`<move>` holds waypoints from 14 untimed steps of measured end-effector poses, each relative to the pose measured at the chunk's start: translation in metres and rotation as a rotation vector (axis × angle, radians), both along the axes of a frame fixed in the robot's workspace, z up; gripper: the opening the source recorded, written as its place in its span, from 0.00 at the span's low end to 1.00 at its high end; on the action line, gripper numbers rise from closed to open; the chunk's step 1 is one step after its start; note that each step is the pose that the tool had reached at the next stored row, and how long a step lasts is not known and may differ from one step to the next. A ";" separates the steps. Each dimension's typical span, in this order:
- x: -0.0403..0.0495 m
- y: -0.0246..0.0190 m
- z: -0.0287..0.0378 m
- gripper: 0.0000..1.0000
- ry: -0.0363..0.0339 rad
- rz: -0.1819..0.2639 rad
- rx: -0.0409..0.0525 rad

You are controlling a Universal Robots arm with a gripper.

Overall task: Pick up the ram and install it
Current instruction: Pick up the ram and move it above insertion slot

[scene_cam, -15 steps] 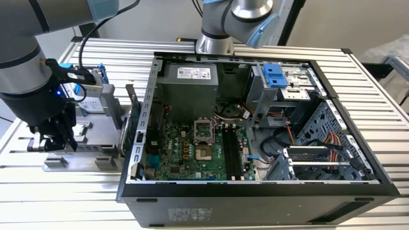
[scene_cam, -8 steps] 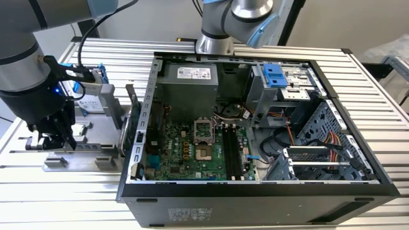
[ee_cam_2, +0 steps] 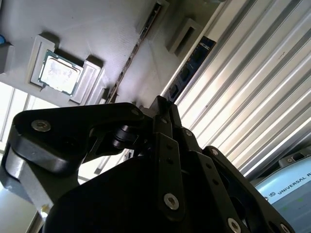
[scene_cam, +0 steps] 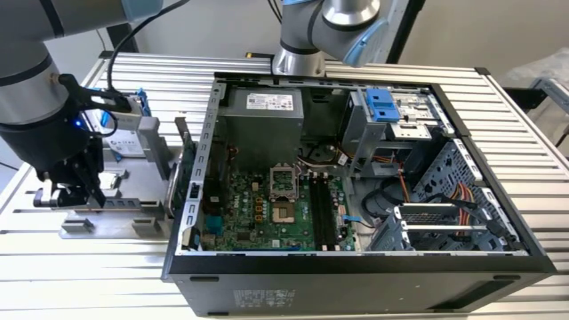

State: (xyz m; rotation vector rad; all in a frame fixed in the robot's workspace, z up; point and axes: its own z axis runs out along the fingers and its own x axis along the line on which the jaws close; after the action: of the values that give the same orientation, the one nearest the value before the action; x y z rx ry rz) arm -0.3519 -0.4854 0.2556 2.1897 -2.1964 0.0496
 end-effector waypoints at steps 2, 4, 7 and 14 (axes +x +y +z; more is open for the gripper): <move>0.0000 0.0000 0.0000 0.00 0.0000 0.000 0.0000; 0.0000 0.0000 0.0005 0.00 0.0002 0.000 -0.0001; 0.0000 0.0000 0.0021 0.00 0.0000 0.000 0.0000; 0.0000 0.0000 0.0060 0.00 0.0000 0.000 0.0001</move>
State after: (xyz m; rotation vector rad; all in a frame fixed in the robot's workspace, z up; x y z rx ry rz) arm -0.3519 -0.4854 0.2617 2.1898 -2.1964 0.0495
